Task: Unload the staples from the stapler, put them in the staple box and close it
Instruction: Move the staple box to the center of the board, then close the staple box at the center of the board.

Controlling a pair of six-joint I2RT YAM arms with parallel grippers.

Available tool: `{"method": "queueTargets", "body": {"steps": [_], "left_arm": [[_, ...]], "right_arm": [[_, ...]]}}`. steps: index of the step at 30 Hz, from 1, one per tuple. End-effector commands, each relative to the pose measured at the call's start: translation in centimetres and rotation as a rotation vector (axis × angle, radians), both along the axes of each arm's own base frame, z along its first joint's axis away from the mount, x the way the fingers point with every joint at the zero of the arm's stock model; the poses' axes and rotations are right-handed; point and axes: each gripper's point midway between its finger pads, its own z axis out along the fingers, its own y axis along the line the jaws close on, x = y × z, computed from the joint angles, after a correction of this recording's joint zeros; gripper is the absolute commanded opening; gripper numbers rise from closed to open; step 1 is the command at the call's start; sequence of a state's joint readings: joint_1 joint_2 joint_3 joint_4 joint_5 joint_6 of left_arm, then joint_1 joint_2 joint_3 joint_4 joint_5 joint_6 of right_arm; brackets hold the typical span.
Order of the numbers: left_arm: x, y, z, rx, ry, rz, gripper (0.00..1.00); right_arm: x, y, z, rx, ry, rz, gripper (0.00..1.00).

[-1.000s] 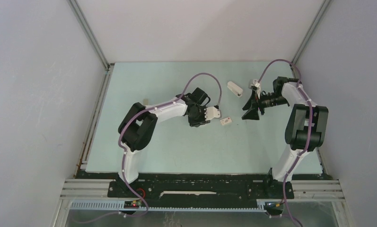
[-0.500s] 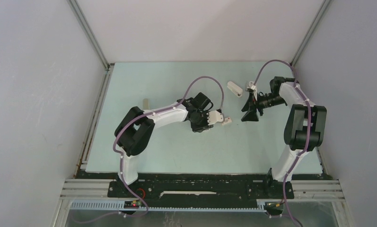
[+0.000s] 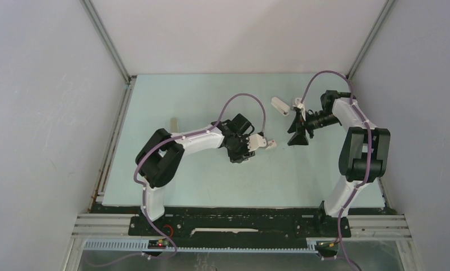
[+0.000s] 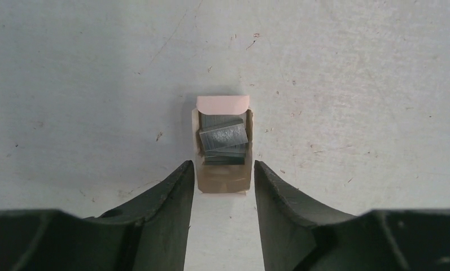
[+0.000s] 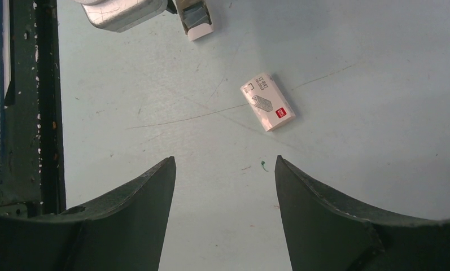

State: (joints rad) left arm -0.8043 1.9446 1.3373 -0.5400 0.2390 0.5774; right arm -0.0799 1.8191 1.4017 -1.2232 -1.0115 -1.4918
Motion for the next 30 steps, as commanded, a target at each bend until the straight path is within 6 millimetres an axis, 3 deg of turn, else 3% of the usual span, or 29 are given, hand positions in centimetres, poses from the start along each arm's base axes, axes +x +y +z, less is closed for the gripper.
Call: {"method": "queueTargets", "body": {"steps": [1, 9, 21, 30], "left_arm": [[0.6, -1.1, 3.0, -0.070, -0.049, 0.034, 0.51], [1.3, -1.0, 4.9, -0.112, -0.118, 0.072, 0.71], [2.0, 0.5, 9.7, -0.231, -0.276, 0.185, 0.78], [3.2, 3.2, 15.3, -0.384, -0.519, 0.307, 0.80]], "right_arm": [[0.1, 0.3, 2.0, -0.015, -0.080, 0.027, 0.74], [0.0, 0.3, 2.2, -0.032, -0.092, 0.034, 0.75], [0.1, 0.7, 2.5, -0.075, -0.152, 0.078, 0.78], [0.1, 1.4, 3.3, -0.083, -0.195, 0.122, 0.79]]}}
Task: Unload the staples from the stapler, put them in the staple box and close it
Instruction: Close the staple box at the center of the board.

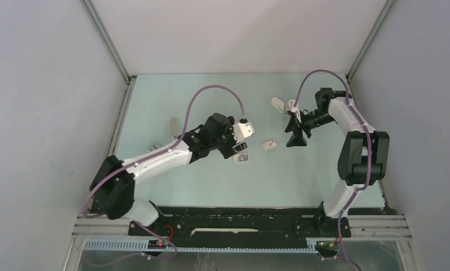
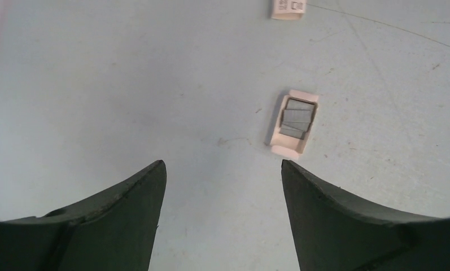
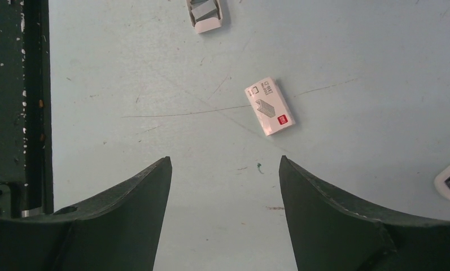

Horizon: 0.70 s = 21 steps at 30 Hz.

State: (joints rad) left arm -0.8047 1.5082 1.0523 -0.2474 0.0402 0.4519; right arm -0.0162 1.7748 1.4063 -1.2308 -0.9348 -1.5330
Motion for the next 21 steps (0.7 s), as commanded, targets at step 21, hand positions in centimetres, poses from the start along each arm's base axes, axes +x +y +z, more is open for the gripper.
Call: {"method": "queueTargets", "body": {"steps": [21], "left_arm": [[2.1, 5.7, 8.2, -0.588, -0.153, 0.338, 1.00]], "right_arm": [[0.4, 2.7, 4.1, -0.020, -0.185, 0.160, 0.81]]}}
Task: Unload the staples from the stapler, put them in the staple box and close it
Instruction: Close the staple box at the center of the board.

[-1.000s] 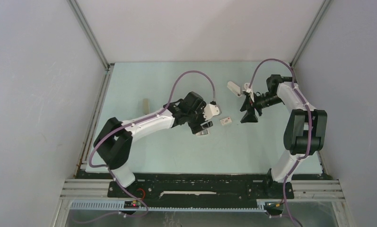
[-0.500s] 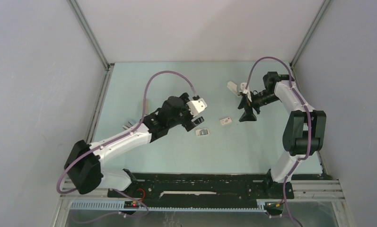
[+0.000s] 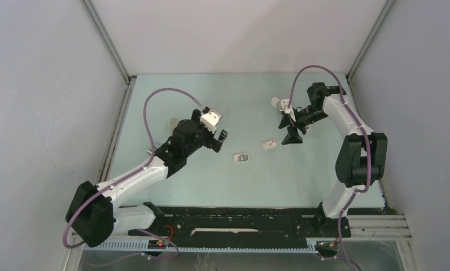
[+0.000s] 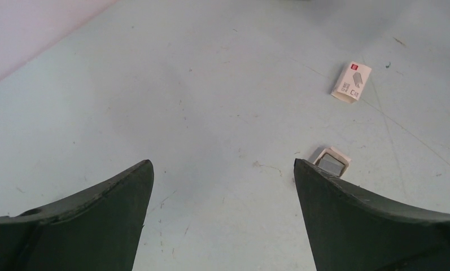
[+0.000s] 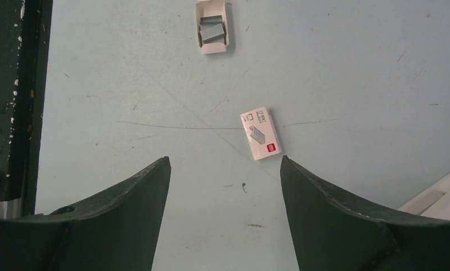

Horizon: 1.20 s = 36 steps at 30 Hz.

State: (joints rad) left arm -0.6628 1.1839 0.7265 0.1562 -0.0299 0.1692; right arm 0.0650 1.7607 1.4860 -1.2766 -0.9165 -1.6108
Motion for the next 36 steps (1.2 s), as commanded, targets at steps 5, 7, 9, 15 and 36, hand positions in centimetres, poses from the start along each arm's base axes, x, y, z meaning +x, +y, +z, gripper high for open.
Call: {"method": "queueTargets", "body": {"steps": [5, 7, 9, 15, 36], "left_arm": [[-0.2, 0.0, 2.8, -0.171, -0.051, -0.010, 1.00], [-0.4, 0.2, 3.5, -0.197, -0.088, -0.010, 1.00], [-0.6, 0.6, 4.2, -0.233, -0.121, -0.006, 1.00], [-1.1, 0.7, 4.3, -0.273, -0.112, -0.042, 1.00], [-2.2, -0.6, 1.1, -0.183, -0.105, -0.182, 1.00]], "right_arm": [[0.3, 0.8, 2.2, -0.008, -0.079, 0.048, 0.81], [0.3, 0.9, 2.2, -0.011, -0.087, 0.056, 0.81], [0.4, 1.0, 2.2, -0.015, -0.091, 0.062, 0.81], [0.7, 1.3, 2.3, -0.025, -0.107, 0.086, 0.82], [1.3, 1.8, 0.7, -0.094, -0.143, 0.182, 0.83]]}}
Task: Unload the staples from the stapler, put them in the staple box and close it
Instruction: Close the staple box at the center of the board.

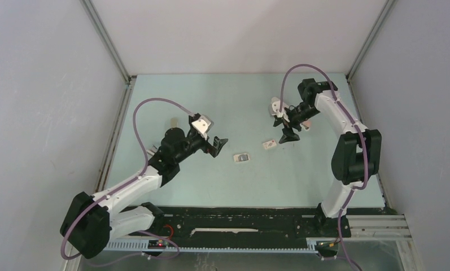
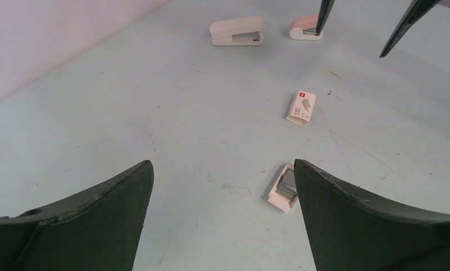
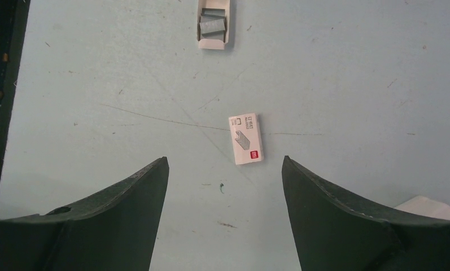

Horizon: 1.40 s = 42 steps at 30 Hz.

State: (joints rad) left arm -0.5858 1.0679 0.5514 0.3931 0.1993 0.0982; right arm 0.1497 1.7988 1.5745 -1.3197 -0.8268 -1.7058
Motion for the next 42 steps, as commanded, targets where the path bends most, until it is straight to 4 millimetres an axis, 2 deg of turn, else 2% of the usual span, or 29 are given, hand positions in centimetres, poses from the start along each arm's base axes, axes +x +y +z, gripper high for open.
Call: {"method": "queueTargets", "body": {"steps": [1, 11, 20, 31, 42], "left_arm": [[-0.1, -0.5, -0.5, 0.015, -0.039, -0.051, 1.00], [-0.5, -1.4, -4.2, 0.148, -0.041, -0.161, 1.00], [-0.1, -2.6, -7.1, 0.190, 0.020, -0.204, 0.99], [-0.1, -4.5, -8.4, 0.198, 0.043, -0.256, 0.99], [-0.1, -5.5, -10.5, 0.246, 0.015, -0.313, 0.98]], "right_arm": [[0.8, 0.2, 0.4, -0.013, -0.052, 0.044, 0.83], [1.1, -0.5, -1.3, -0.057, -0.064, 0.100, 0.84], [1.3, -0.5, -2.3, -0.066, -0.051, 0.112, 0.85], [1.2, -0.4, -2.8, -0.053, -0.035, 0.106, 0.85], [1.8, -0.9, -3.6, -0.063, -0.031, 0.096, 0.85]]}}
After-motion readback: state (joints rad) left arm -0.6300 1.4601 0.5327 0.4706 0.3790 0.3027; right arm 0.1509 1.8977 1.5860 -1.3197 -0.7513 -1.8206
